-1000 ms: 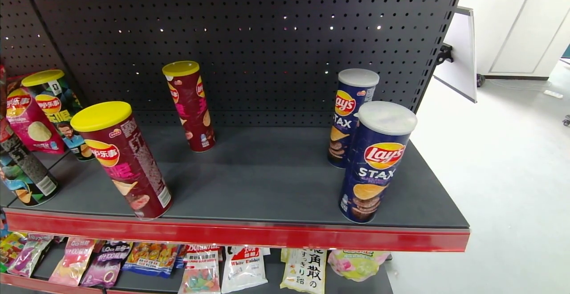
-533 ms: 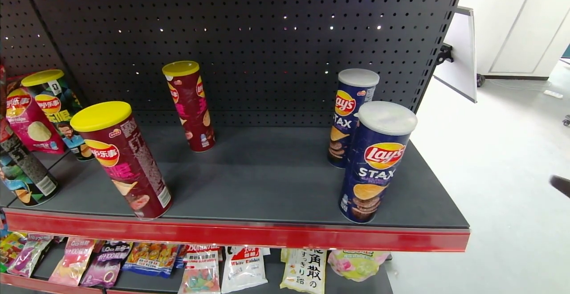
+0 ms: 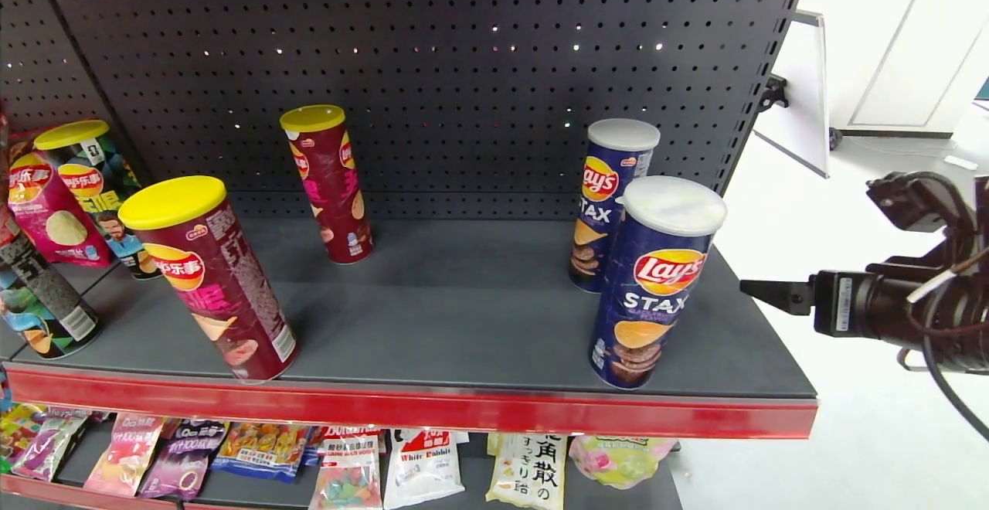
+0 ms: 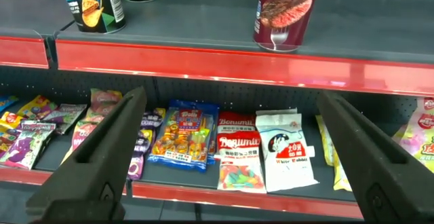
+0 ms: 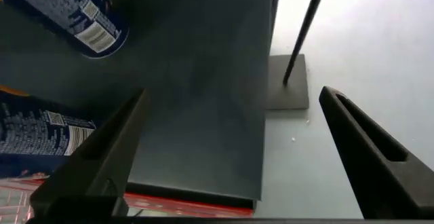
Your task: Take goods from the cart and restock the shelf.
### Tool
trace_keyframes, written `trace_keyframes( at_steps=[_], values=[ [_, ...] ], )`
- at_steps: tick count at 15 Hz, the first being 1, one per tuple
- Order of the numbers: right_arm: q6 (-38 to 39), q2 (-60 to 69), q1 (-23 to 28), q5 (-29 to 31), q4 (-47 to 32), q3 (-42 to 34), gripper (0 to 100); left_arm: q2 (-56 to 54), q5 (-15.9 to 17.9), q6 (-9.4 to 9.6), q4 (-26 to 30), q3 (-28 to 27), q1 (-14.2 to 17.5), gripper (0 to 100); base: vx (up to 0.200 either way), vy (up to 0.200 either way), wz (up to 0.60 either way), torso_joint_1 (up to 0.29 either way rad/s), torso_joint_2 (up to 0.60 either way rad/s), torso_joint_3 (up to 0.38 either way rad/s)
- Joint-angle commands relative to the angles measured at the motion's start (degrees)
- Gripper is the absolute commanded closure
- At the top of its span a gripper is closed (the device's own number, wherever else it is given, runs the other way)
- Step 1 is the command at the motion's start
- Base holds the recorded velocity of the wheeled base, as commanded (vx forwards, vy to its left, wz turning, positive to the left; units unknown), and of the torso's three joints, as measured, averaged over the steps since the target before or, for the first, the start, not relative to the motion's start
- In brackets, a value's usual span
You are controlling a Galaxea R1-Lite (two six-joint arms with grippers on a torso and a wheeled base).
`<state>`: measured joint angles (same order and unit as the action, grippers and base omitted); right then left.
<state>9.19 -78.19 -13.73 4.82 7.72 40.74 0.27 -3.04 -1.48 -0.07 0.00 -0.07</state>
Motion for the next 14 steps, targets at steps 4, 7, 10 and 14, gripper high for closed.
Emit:
trace_keyframes(
  at_steps=[4,7,10,14],
  values=[
    [-0.2,-4.5,-4.5,0.0,0.1,-0.8,0,0.0,0.0,-0.02,0.0,0.0,0.0,0,0.0,0.0,0.0,0.0,0.0,0.0],
    [-0.2,-4.6,-7.5,0.0,0.1,-1.6,0,0.0,0.0,-0.02,0.0,0.0,0.0,0,0.0,0.0,0.0,0.0,0.0,0.0],
    [-0.7,-5.0,-9.3,0.1,0.0,-2.6,0,0.0,0.0,-0.02,0.0,0.0,0.0,0,0.0,0.0,0.0,0.0,0.0,0.0],
    [-2.6,-6.1,-9.5,0.1,0.1,-2.7,0,0.0,0.0,-0.02,0.0,0.0,0.0,0,0.0,0.0,0.0,0.0,0.0,0.0]
  ],
)
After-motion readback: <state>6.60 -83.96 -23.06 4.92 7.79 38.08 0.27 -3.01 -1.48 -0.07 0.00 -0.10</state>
